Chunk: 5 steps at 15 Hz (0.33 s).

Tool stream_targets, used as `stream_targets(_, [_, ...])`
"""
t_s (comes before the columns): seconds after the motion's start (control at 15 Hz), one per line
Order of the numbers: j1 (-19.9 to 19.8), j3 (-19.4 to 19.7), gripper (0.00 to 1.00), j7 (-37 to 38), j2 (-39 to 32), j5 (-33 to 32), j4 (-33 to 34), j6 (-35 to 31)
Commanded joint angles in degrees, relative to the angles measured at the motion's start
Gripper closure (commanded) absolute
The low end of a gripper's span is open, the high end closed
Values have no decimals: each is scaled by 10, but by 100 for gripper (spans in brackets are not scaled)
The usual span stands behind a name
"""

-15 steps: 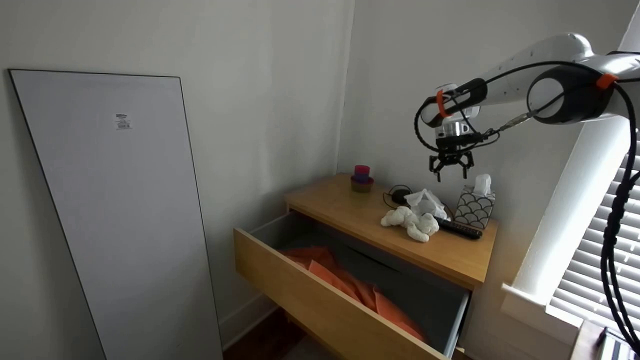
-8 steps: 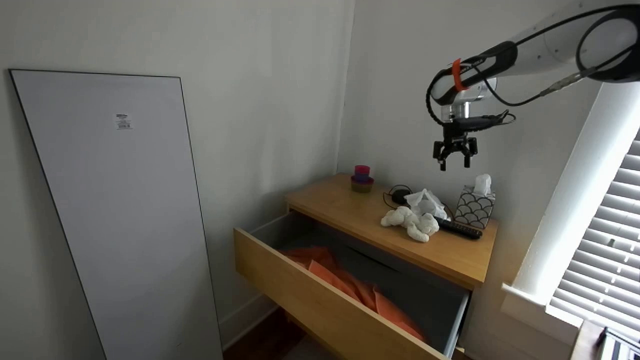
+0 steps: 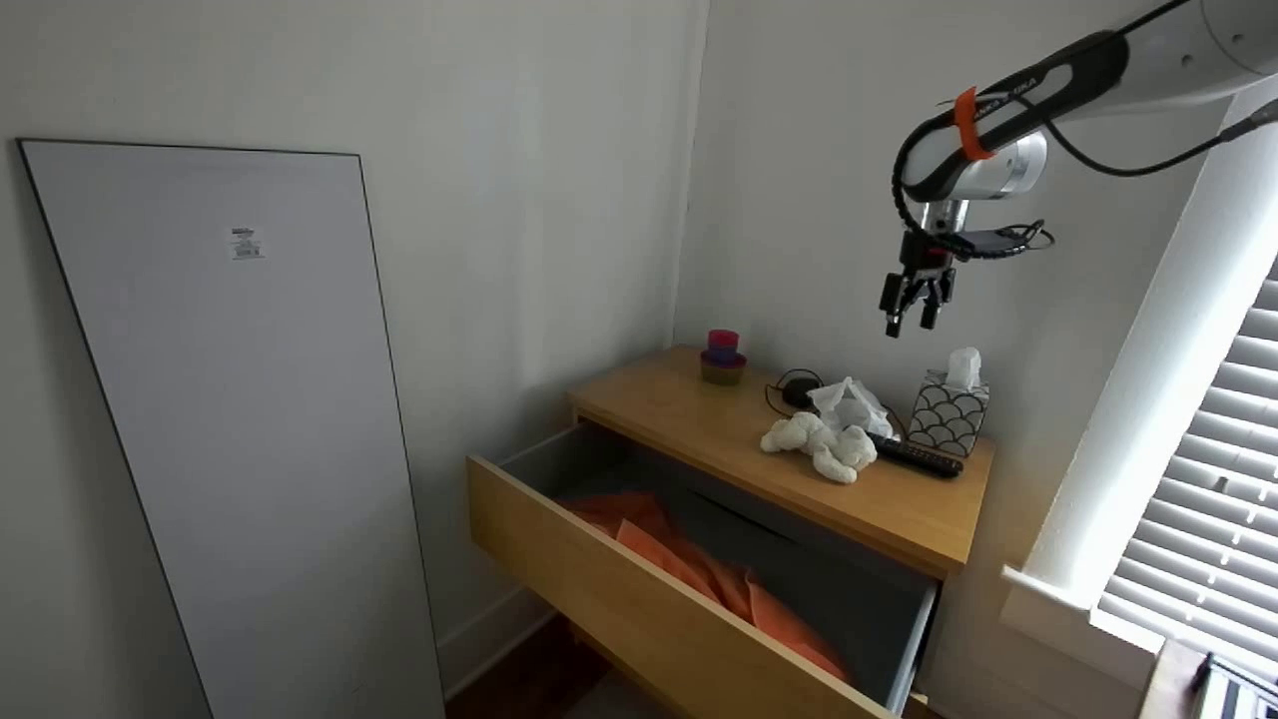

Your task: Use the paper towel in front of the paper towel box to wipe the counter top bottom corner surface and stack it on the paper towels on the left of the paper towel box

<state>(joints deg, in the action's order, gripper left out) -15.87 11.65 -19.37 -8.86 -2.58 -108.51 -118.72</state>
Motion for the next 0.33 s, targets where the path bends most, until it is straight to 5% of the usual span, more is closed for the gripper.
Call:
stream_targets(0.0, [-7,-1,0,-122,84,36,-118,-64])
stream_targets(0.07, [-6,1,0,-158,88,48,-123,-53])
stream_targets(0.13, [2,5,0,-93,49,24,-72,-39])
stream_targets(0.27, [2,7,0,-101,57,27,-78,-39])
